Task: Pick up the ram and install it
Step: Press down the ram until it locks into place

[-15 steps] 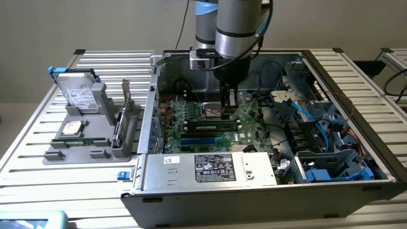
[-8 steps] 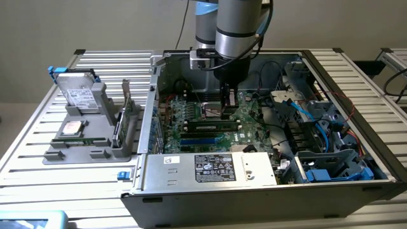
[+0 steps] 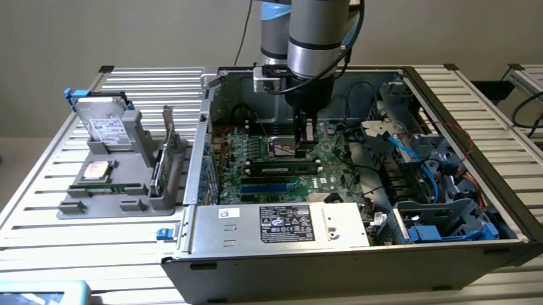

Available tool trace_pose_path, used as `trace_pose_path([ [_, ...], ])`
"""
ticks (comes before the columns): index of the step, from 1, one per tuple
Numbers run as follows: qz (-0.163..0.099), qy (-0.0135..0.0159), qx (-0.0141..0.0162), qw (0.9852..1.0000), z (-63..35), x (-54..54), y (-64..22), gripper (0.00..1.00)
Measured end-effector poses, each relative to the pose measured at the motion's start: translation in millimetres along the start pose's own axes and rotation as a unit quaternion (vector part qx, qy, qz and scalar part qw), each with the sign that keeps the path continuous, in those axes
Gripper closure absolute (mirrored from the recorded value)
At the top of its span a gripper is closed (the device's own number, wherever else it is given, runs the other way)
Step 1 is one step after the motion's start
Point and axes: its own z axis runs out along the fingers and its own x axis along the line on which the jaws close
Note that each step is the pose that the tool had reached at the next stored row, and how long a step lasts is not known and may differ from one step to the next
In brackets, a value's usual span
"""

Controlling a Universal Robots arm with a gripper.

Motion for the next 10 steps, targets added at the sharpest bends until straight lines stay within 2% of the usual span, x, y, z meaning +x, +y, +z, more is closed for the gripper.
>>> trace_pose_path([
  [3,0.000,-0.0003,0.0000,1.0000,0.0,0.0,0.0,0.89],
  [5,0.000,-0.0003,-0.0012,1.0000,0.8,-0.1,-3.5,0.89],
  [7,0.000,0.0004,-0.0022,1.0000,2.0,-0.4,-6.9,0.89],
  [10,0.000,0.0017,-0.0039,1.0000,5.9,-0.7,-7.3,0.89],
])
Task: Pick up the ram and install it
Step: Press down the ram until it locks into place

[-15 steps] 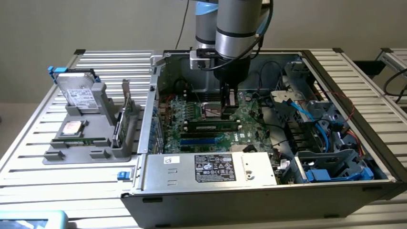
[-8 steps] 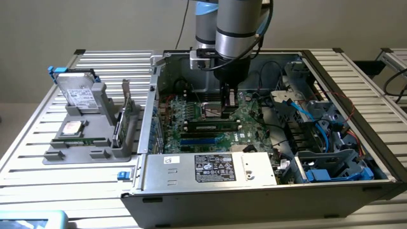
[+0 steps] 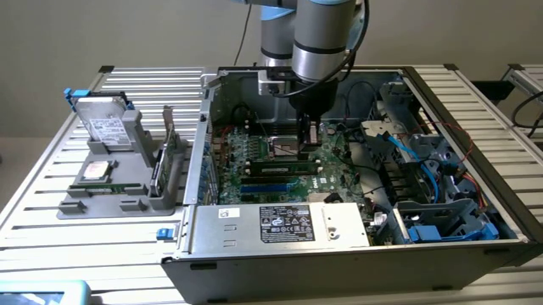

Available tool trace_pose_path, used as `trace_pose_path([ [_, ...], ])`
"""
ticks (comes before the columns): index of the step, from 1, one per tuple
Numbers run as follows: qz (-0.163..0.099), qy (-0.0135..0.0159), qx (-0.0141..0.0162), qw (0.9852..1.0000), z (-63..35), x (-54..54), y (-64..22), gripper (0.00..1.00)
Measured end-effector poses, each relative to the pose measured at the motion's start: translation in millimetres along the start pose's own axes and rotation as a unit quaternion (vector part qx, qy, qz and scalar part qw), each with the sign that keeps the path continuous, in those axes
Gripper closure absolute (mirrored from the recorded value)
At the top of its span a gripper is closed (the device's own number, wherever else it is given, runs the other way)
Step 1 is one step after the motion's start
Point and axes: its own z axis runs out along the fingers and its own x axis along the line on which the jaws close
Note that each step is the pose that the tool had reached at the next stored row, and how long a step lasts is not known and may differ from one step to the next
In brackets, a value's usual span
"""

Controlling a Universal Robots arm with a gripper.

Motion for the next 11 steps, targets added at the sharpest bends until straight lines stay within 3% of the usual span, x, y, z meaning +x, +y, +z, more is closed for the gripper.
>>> trace_pose_path([
  [5,0.000,0.0040,-0.0025,1.0000,5.4,-1.6,-0.1,0.89],
  [11,0.000,0.0054,-0.0026,1.0000,8.1,-3.8,0.0,0.89],
])
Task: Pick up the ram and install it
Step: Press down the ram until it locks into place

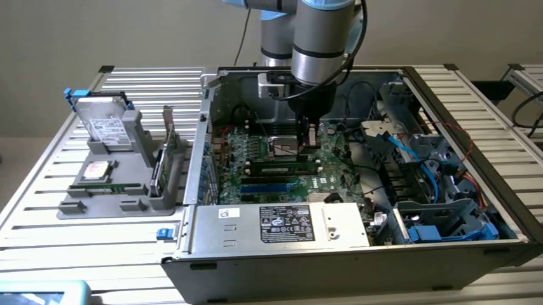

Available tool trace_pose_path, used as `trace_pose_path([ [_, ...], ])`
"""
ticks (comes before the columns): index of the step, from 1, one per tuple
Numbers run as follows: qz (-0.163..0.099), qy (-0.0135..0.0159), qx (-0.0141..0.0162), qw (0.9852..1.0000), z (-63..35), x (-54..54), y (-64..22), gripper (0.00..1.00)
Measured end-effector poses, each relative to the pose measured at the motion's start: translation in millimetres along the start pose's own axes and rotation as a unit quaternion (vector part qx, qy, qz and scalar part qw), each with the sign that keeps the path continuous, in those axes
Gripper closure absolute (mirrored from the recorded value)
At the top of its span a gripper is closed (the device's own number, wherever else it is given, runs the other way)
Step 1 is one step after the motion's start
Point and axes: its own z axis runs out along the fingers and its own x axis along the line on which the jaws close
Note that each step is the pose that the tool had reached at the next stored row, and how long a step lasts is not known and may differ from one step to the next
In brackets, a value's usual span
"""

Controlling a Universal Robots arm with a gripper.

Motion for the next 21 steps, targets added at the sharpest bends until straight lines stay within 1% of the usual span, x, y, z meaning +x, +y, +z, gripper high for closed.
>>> trace_pose_path([
  [1,0.000,0.0004,0.0001,1.0000,0.3,-0.3,0.2,0.89],
  [3,0.000,0.0005,0.0013,1.0000,0.8,-0.7,0.7,0.89],
  [8,0.001,0.0004,0.0069,1.0000,2.5,-1.0,2.0,0.89],
  [13,0.001,0.0003,0.0087,1.0000,3.6,-1.2,2.3,0.89],
  [18,0.002,0.0003,0.0125,0.9999,5.1,-1.3,2.5,0.89],
  [21,0.002,0.0004,0.0127,0.9999,5.8,-1.3,2.6,0.89],
])
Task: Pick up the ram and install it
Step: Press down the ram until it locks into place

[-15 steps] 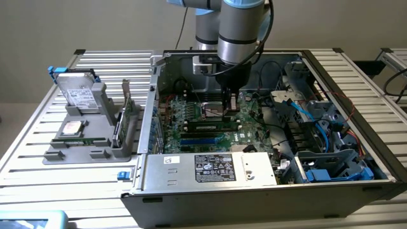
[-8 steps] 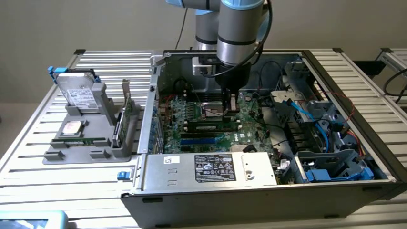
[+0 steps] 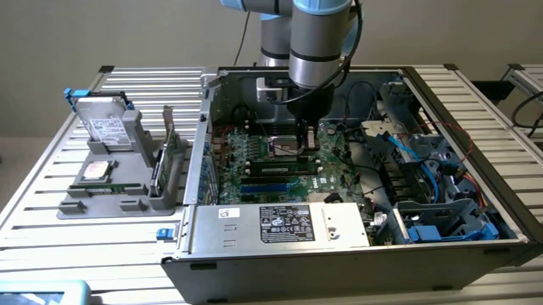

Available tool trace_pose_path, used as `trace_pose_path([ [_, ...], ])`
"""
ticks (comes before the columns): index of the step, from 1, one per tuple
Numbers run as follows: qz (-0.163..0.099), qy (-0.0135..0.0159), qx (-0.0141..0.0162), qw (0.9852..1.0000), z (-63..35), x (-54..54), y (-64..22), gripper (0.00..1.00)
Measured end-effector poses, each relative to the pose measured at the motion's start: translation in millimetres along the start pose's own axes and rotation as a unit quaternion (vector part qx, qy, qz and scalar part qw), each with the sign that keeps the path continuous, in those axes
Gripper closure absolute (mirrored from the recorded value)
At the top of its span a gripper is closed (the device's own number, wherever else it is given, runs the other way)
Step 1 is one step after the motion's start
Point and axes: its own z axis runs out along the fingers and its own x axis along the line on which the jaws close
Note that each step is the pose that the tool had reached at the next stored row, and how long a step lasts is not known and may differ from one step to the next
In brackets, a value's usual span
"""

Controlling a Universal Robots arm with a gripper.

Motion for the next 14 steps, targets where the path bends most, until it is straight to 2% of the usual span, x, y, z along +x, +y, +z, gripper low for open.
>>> trace_pose_path([
  [14,0.000,0.0001,-0.0001,1.0000,2.7,-0.2,0.7,0.89],
])
